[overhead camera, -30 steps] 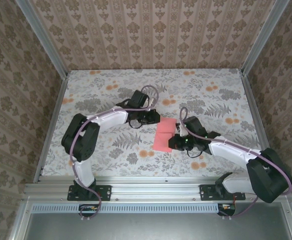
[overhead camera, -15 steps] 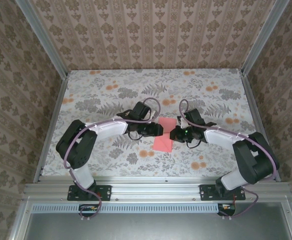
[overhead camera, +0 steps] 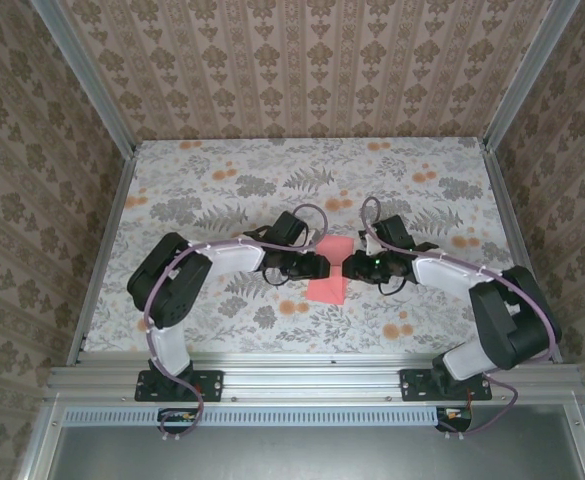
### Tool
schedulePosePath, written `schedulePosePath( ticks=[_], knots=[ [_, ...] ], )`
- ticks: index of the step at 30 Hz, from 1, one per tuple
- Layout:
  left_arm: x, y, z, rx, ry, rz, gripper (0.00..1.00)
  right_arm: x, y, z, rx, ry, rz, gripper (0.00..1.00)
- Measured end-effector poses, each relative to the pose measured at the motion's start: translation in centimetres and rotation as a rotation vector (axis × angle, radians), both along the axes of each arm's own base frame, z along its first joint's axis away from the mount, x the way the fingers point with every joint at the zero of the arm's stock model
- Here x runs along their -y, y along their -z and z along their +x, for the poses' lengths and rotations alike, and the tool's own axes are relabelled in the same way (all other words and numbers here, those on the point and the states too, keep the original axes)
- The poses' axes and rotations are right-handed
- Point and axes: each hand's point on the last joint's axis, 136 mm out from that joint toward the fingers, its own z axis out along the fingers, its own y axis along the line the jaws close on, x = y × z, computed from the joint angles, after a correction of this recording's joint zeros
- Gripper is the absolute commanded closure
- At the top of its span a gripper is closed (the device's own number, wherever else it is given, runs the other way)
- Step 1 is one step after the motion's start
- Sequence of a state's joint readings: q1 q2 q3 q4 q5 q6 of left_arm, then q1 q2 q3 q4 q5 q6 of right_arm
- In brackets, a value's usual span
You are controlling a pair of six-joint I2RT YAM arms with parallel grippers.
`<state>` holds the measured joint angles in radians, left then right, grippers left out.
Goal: Fold a paper plane with a square sheet of paper (pick it up from the middle)
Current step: Turn over the paper at the center of the table.
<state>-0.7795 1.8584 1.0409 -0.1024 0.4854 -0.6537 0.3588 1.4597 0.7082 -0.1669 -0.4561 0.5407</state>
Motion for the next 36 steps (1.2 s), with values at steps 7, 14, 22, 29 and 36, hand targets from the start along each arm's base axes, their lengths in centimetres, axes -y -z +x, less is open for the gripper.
schedulePosePath(
  ticks=[7, 14, 22, 29, 36],
  knots=[
    [0.1, 0.3, 0.1, -0.001, 0.0, 0.0, 0.49, 0.3, -0.6, 0.5, 0.023, -0.003, 0.022, 0.61],
    [0.1, 0.3, 0.1, 0.001, -0.001, -0.002, 0.45, -1.0, 1.7, 0.0, -0.053, -0.052, 0.058, 0.64],
    [-0.5, -1.0, -0.2, 0.023, -0.009, -0.017, 0.35, -2.4, 2.6, 0.0, -0.073, -0.098, 0.088, 0.77],
    [-1.3, -3.8, -0.5, 0.067, -0.027, -0.062, 0.28, -3.5, 2.4, 0.3, -0.065, -0.137, 0.114, 0.94],
    [-2.9, -5.4, -1.2, 0.069, -0.113, -0.135, 0.27, -4.3, 0.0, 0.4, -0.027, -0.15, 0.194, 0.99]
  ],
)
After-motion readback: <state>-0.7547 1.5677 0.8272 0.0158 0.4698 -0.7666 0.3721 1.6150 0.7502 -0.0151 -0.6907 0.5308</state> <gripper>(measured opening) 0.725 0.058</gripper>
